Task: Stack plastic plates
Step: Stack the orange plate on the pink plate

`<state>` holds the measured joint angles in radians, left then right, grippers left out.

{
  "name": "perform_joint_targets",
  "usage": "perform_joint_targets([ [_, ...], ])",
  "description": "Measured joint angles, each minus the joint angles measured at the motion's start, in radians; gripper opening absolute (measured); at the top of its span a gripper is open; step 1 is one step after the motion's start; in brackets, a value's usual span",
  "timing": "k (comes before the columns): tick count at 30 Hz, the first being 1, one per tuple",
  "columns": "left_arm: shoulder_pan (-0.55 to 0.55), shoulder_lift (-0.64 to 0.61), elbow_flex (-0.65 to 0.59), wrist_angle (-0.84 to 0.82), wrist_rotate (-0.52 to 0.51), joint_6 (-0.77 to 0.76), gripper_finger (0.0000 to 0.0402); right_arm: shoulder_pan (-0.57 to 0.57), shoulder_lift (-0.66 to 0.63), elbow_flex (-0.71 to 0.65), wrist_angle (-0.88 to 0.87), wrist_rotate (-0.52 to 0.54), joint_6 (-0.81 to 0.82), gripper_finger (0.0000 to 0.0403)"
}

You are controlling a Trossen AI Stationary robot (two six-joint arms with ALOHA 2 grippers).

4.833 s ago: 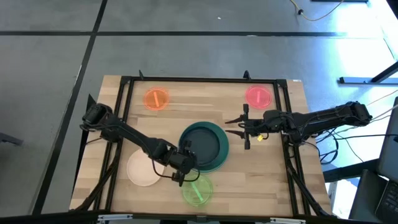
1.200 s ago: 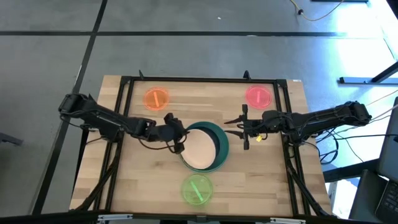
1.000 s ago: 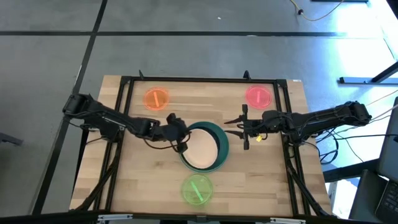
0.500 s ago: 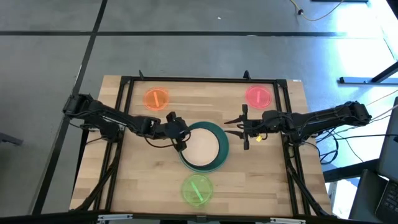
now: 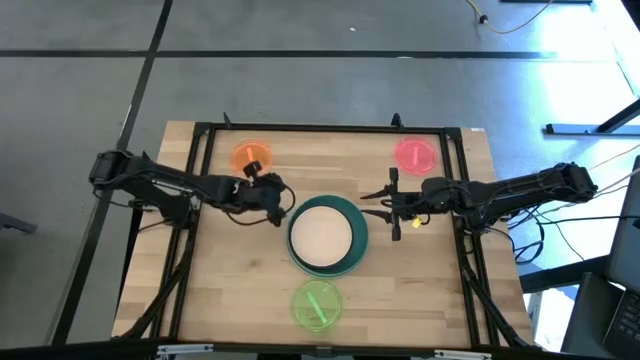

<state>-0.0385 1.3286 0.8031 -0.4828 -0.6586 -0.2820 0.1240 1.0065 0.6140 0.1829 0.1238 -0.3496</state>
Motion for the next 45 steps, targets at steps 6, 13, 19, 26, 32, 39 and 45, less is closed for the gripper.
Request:
perform_joint_targets([
  [6, 0.09, 0.019, -0.002, -0.078, 0.036, 0.115, 0.0091, 0.0, 0.0, 0.0, -0.001, 0.0, -0.002, 0.0138],
  [13, 0.189, 0.022, -0.008, -0.08, 0.187, 0.261, 0.0091, 0.0, 0.0, 0.0, -0.007, 0.0, -0.027, 0.0138],
  [19, 0.265, 0.022, -0.07, -0.078, 0.225, 0.344, 0.0091, 0.0, 0.0, 0.0, -0.007, 0.0, -0.027, 0.0138],
  [26, 0.339, 0.022, -0.146, -0.042, 0.226, 0.345, 0.0091, 0.0, 0.0, 0.0, -0.007, 0.0, -0.027, 0.0138],
  [32, 0.394, 0.022, -0.21, 0.046, 0.227, 0.347, 0.0091, 0.0, 0.0, 0.0, -0.006, 0.0, -0.027, 0.0138],
  [39, 0.444, 0.022, -0.276, 0.134, 0.261, 0.411, 0.0091, 0.0, 0.0, 0.0, -0.006, 0.0, -0.027, 0.0138],
  [45, 0.479, 0.022, -0.315, 0.206, 0.254, 0.449, 0.0091, 0.0, 0.0, 0.0, -0.005, 0.0, -0.027, 0.0138],
])
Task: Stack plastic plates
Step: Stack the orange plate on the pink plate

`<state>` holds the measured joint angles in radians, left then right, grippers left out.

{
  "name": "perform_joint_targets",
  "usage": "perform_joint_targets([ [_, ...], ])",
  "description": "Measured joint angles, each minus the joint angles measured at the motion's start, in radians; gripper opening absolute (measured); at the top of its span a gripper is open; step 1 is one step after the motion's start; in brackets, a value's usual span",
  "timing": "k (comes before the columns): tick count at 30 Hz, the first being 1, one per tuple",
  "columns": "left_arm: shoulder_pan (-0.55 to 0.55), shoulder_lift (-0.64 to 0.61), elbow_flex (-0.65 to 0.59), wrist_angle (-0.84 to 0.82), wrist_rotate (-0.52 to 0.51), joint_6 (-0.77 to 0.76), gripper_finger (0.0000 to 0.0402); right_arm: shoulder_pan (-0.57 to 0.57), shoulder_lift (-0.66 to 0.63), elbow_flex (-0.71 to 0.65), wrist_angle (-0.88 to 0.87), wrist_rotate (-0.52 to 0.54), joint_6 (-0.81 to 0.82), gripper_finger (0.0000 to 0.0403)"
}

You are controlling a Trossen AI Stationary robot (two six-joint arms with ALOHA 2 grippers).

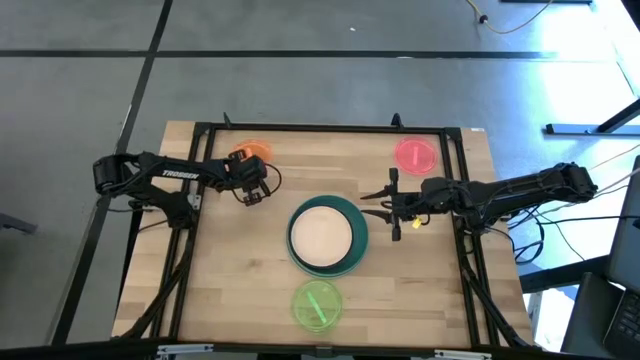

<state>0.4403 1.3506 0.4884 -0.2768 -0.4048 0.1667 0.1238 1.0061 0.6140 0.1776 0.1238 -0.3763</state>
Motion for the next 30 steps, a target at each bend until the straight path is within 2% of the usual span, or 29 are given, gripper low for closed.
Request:
perform_joint_targets([
  [9, 0.069, -0.004, -0.039, 0.026, 0.076, 0.004, 0.0082, 0.0, 0.0, 0.0, 0.002, 0.0, 0.0, 0.0138],
  [17, 0.087, -0.001, -0.042, 0.085, 0.116, 0.003, 0.0007, 0.0, 0.0, 0.0, 0.007, 0.0, -0.006, 0.0138],
  [24, 0.075, 0.0, -0.042, 0.109, 0.136, -0.018, 0.0002, 0.0, 0.0, 0.0, 0.008, 0.0, 0.002, 0.0138],
  [30, 0.016, 0.001, -0.01, 0.101, 0.136, -0.035, 0.0002, 0.0, 0.0, 0.0, 0.008, 0.0, -0.001, 0.0138],
])
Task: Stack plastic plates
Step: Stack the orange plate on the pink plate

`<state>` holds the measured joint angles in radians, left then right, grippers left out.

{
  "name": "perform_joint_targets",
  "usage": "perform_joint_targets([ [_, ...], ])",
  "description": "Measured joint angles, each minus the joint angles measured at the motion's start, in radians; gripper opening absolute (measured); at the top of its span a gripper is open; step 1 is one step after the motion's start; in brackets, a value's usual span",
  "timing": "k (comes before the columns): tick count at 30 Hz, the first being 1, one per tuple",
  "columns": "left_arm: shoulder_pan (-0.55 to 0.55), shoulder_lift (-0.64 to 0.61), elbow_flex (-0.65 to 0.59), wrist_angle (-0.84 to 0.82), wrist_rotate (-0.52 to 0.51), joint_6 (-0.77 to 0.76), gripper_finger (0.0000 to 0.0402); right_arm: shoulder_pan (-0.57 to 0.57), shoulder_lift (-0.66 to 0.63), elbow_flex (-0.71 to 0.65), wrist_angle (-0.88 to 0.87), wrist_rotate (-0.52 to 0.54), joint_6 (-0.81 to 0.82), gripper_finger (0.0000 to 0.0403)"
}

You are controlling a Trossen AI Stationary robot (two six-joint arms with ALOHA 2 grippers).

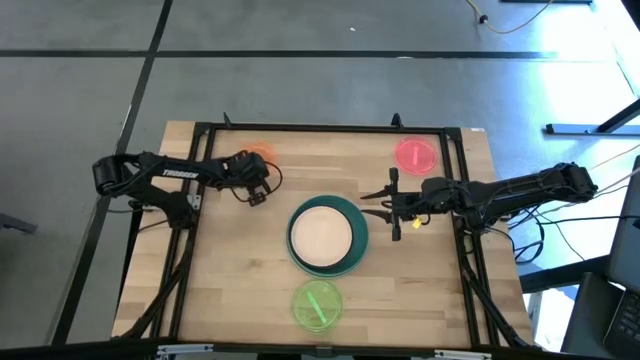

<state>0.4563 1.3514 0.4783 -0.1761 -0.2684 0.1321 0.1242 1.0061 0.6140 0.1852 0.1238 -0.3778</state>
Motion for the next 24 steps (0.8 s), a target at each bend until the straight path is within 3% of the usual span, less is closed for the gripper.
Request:
perform_joint_targets([
  [13, -0.226, 0.0, 0.163, 0.002, -0.084, -0.01, 0.0002, 0.0, 0.0, 0.0, -0.001, 0.0, -0.001, 0.0138],
  [24, -0.428, 0.0, 0.275, 0.007, -0.085, -0.009, 0.0002, 0.0, 0.0, 0.0, -0.001, 0.0, -0.001, 0.0138],
])
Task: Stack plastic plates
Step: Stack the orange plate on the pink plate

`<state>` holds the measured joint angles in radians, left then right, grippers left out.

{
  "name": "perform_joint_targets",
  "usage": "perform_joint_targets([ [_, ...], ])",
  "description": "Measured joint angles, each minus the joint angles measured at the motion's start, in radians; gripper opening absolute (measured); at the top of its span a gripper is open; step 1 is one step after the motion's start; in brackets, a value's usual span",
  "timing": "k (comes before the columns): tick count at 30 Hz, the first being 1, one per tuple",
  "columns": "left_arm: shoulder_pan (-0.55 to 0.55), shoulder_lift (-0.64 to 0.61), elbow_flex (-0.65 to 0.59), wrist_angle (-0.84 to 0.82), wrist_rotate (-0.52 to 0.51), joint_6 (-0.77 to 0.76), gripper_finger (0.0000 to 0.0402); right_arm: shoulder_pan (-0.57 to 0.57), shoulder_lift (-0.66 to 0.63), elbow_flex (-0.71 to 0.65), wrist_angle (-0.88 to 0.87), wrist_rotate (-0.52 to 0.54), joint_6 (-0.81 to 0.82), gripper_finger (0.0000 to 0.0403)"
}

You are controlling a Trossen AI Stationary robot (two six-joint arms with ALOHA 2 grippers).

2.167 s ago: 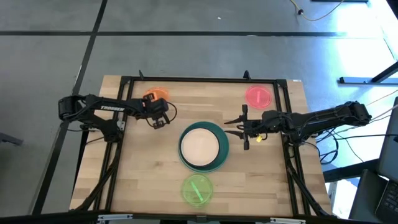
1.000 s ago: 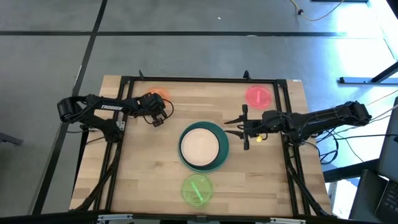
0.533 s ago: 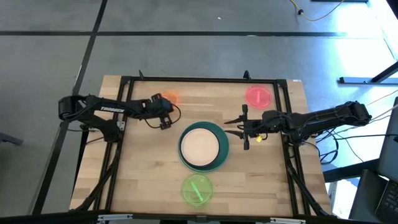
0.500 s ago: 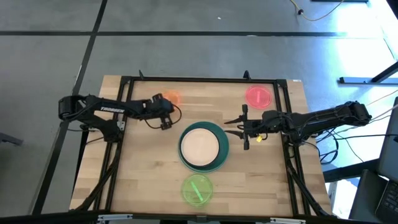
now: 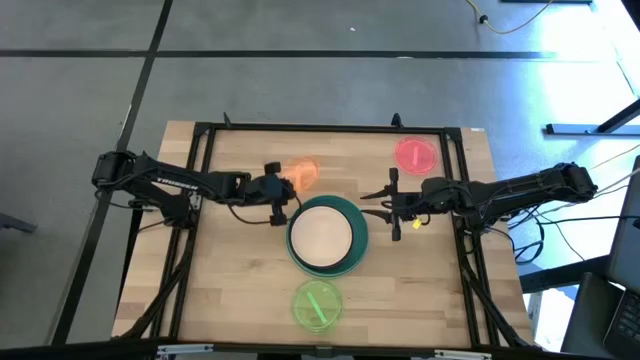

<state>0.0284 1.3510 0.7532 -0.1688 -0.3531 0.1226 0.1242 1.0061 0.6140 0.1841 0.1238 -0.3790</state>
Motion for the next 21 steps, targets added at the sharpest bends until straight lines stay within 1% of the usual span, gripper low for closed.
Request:
perform_joint_targets([
  [4, -0.072, 0.0, 0.018, 0.006, 0.002, -0.007, 0.0002, 0.0, 0.0, 0.0, 0.0, 0.0, 0.0, 0.0138],
  [14, -0.226, 0.0, 0.018, 0.148, 0.033, -0.012, 0.0002, 0.0, 0.0, 0.0, 0.0, 0.0, 0.0, 0.0138],
  [21, -0.296, 0.003, 0.018, 0.194, 0.095, -0.013, 0.0002, 0.0, 0.0, 0.0, 0.0, 0.0, 0.0, 0.0138],
])
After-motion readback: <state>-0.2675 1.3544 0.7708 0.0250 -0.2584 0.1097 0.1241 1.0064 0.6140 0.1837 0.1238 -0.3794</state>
